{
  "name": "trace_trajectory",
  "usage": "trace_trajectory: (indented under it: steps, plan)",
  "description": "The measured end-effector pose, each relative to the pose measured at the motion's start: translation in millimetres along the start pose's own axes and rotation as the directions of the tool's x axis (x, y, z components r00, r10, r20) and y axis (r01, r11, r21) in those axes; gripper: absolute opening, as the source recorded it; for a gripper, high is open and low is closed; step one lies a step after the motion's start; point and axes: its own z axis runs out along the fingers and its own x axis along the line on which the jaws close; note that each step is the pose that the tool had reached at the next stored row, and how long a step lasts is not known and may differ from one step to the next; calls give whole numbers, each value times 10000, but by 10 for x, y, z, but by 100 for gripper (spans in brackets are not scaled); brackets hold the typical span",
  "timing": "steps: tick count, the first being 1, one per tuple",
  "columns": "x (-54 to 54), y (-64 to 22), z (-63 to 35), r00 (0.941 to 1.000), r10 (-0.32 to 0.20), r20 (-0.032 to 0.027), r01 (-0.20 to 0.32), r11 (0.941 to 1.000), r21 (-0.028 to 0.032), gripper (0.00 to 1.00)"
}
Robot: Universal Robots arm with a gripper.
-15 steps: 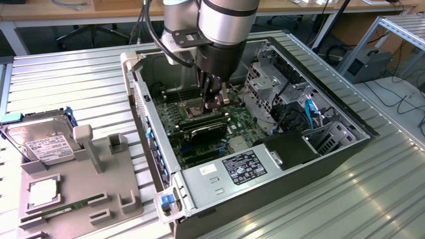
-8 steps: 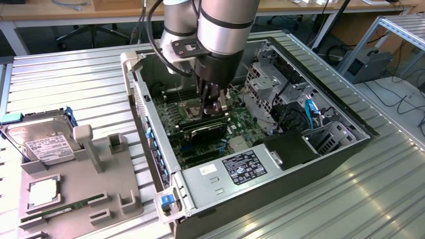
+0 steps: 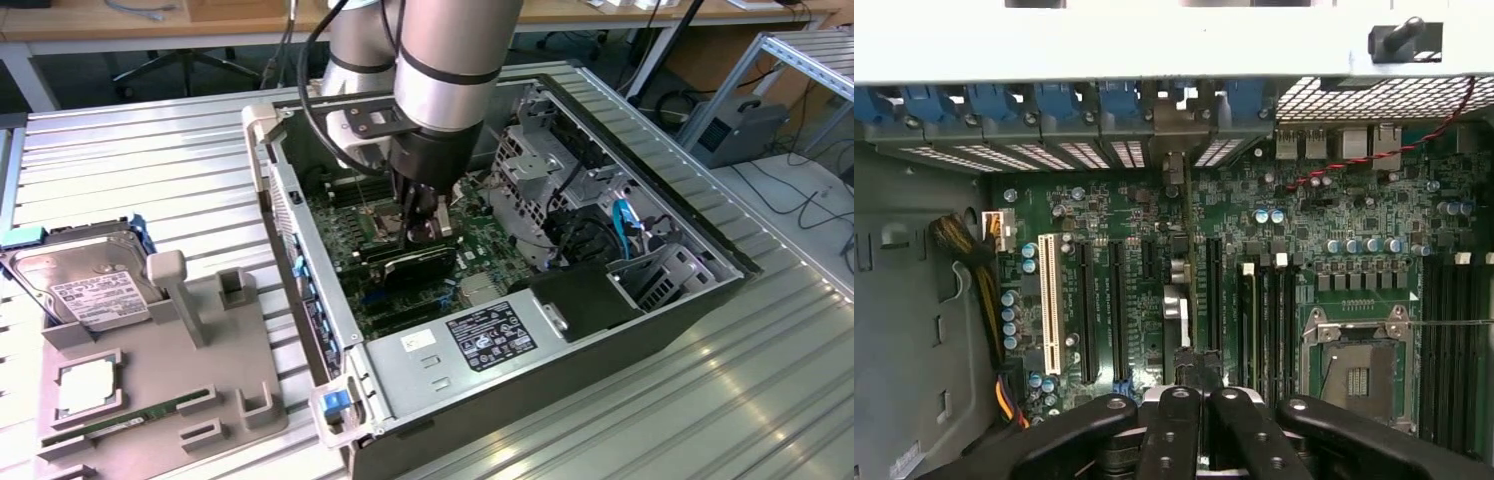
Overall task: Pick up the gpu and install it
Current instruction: 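Press down on the gpu until it lock into place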
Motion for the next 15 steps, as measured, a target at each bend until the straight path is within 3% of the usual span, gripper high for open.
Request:
trace_trajectory:
  steps: [5, 9, 15]
  plan:
    - [-19, 26, 5, 10000, 0, 1, 0, 10000, 1, 11]
    - [-52, 32, 134, 10000, 15, 1, -15, 10000, 1, 11]
    - [-51, 28, 202, 10000, 19, 2, -19, 10000, 2, 11]
